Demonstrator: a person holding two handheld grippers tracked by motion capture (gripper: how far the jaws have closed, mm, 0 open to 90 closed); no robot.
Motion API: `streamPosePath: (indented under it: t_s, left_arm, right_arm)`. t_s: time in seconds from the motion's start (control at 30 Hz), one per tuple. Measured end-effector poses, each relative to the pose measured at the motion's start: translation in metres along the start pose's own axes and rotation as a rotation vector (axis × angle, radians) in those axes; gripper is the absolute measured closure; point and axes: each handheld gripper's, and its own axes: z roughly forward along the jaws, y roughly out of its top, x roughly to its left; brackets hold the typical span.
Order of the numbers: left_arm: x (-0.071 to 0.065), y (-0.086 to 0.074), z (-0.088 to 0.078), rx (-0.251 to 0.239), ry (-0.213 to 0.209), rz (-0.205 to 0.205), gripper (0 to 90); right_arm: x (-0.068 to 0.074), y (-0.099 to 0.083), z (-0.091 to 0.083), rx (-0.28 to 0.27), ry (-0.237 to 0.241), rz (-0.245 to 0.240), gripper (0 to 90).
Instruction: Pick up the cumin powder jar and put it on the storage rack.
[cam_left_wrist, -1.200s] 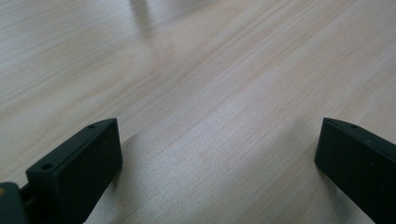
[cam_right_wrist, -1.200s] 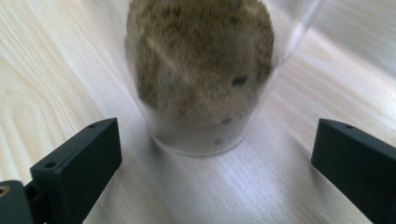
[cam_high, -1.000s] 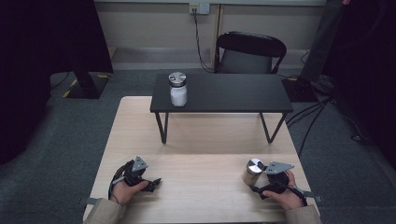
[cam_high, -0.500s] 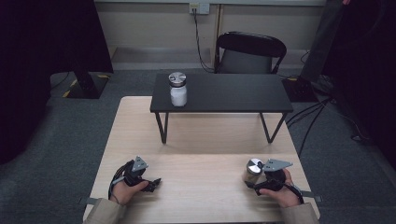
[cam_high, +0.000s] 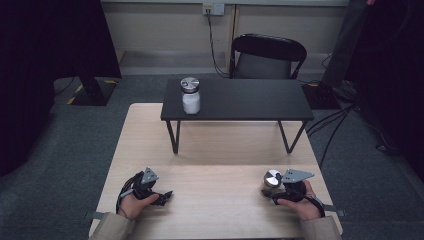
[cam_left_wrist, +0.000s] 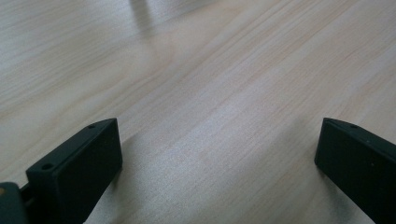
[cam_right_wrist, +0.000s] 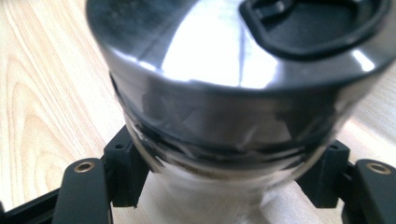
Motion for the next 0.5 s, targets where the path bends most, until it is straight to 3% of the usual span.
streamPosePath:
  t_s: [0.5]
  left_arm:
    - [-0.0001,-0.0001,0.0001,-0.001,0.0,-0.001,0.0]
  right_arm:
    - [0.0018,0.0077,0.0,0.017,0.002,-0.002,30.6]
